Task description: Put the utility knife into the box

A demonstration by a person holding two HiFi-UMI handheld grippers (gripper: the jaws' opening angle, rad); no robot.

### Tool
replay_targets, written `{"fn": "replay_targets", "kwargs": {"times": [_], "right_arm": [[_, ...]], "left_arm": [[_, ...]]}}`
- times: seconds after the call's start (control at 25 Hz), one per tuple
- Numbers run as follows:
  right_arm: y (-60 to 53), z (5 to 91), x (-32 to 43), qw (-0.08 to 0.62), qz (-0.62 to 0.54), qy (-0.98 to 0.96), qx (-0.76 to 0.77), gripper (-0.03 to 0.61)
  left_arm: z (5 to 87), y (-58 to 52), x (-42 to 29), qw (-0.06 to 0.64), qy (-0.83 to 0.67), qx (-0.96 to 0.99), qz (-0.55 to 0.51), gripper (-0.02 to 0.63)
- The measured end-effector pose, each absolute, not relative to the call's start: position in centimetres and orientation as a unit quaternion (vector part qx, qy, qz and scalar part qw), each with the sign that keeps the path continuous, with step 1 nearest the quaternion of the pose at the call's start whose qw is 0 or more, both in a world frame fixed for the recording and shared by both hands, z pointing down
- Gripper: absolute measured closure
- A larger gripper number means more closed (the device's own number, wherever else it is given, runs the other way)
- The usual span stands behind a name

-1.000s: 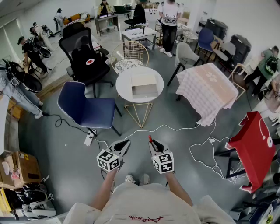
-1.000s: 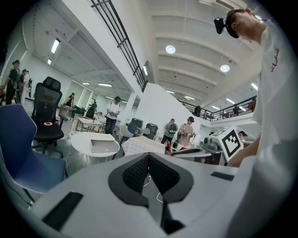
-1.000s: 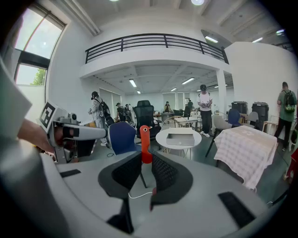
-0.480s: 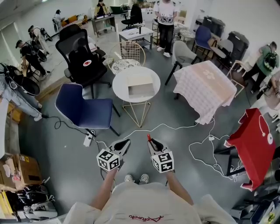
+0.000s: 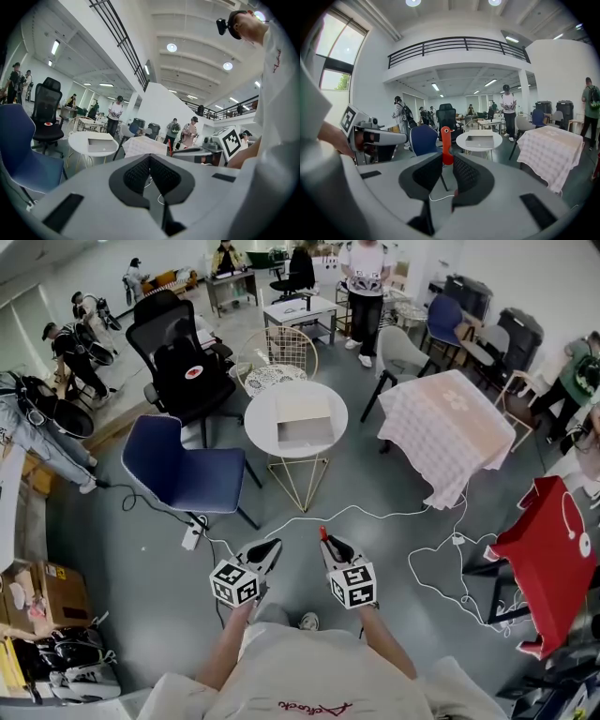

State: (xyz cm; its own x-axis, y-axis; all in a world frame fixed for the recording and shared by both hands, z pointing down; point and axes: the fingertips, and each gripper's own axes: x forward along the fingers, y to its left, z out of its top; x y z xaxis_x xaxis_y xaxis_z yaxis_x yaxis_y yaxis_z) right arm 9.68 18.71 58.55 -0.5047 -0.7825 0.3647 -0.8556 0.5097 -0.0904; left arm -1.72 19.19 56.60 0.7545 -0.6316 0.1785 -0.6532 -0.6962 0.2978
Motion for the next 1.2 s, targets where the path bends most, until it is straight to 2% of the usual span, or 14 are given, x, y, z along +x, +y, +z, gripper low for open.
{"fn": "replay_targets", "kwargs": {"times": [0.68, 1.2], "right_arm": [[16.5, 59.5, 10.9, 0.151, 0.123, -0.860, 0.472, 0.497], [10.2, 60.0, 10.8, 0.153, 0.115, -0.854, 0.484, 0.497]], "left_arm": [[57.6, 16.5, -0.5, 0.177, -0.350, 0.920, 0.025, 0.603], [58.3, 9.4, 0.0, 0.173, -0.328, 0.928, 0.027, 0.603]]}}
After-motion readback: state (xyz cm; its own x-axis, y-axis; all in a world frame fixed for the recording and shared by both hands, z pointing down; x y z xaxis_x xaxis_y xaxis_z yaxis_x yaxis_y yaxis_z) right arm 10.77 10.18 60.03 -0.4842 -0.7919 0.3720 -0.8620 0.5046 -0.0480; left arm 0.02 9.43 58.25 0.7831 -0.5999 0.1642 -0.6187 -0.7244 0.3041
